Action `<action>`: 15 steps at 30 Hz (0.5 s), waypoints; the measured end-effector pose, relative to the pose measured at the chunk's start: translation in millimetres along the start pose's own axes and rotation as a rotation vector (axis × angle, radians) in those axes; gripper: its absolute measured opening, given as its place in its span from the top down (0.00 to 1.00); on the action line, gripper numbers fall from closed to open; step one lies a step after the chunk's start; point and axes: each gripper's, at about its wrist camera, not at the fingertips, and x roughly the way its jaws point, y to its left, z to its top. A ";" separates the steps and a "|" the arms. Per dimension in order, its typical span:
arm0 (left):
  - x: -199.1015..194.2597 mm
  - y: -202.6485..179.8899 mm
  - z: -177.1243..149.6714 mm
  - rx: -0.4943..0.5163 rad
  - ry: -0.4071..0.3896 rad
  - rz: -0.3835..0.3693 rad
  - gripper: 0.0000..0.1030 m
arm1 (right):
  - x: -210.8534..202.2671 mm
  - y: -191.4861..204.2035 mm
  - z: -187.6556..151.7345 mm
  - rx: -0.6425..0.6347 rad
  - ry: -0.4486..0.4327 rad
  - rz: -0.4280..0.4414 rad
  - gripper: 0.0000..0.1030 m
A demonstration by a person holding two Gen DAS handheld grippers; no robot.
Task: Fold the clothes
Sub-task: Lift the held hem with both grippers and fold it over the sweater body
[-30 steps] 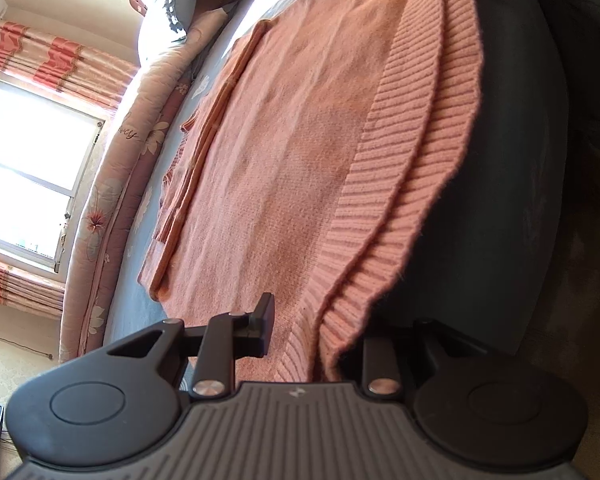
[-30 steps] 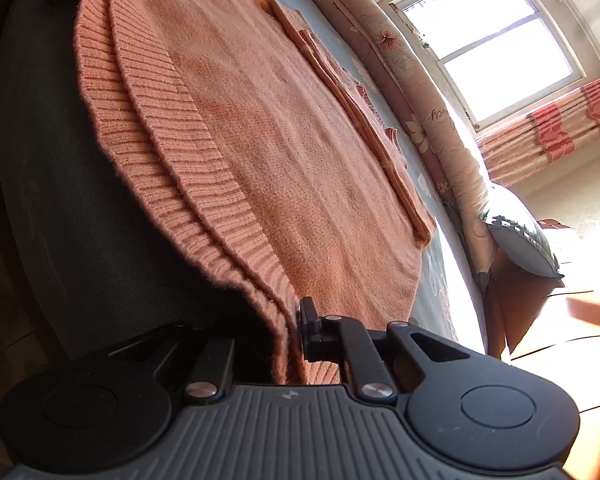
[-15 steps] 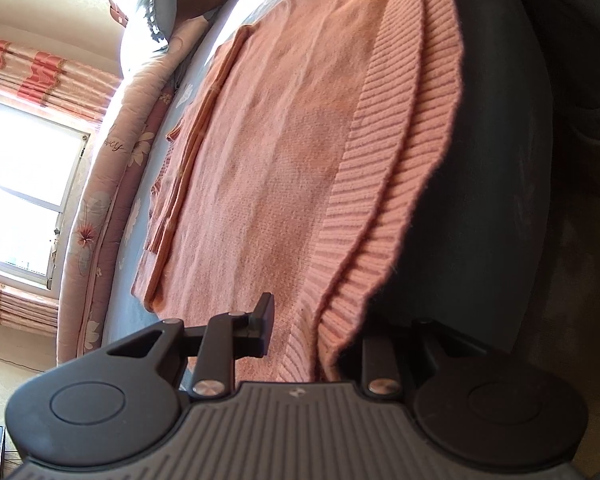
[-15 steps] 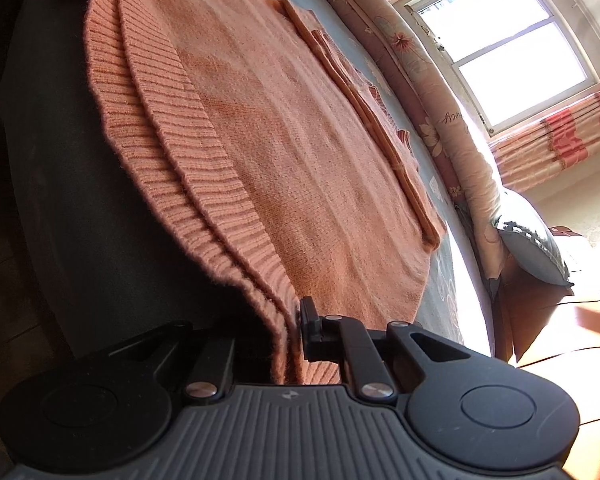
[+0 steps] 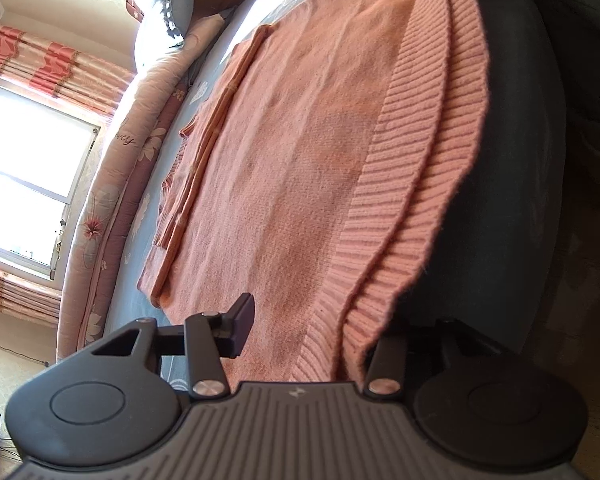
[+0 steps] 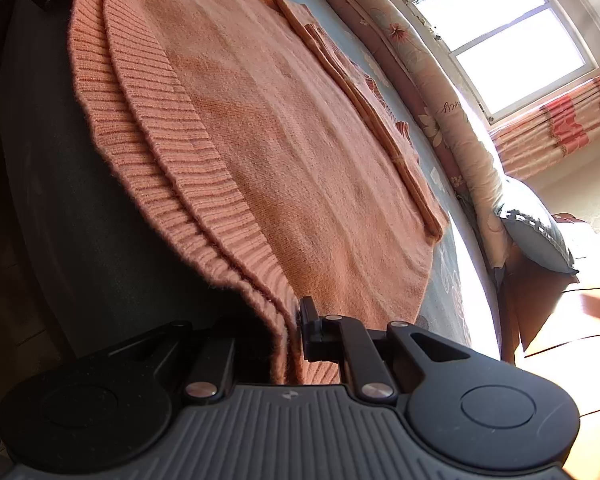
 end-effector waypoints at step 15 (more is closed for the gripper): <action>-4.5 -10.6 -2.6 0.051 0.022 -0.026 0.93 | -0.5 0.2 0.3 -0.028 -0.010 -0.003 0.90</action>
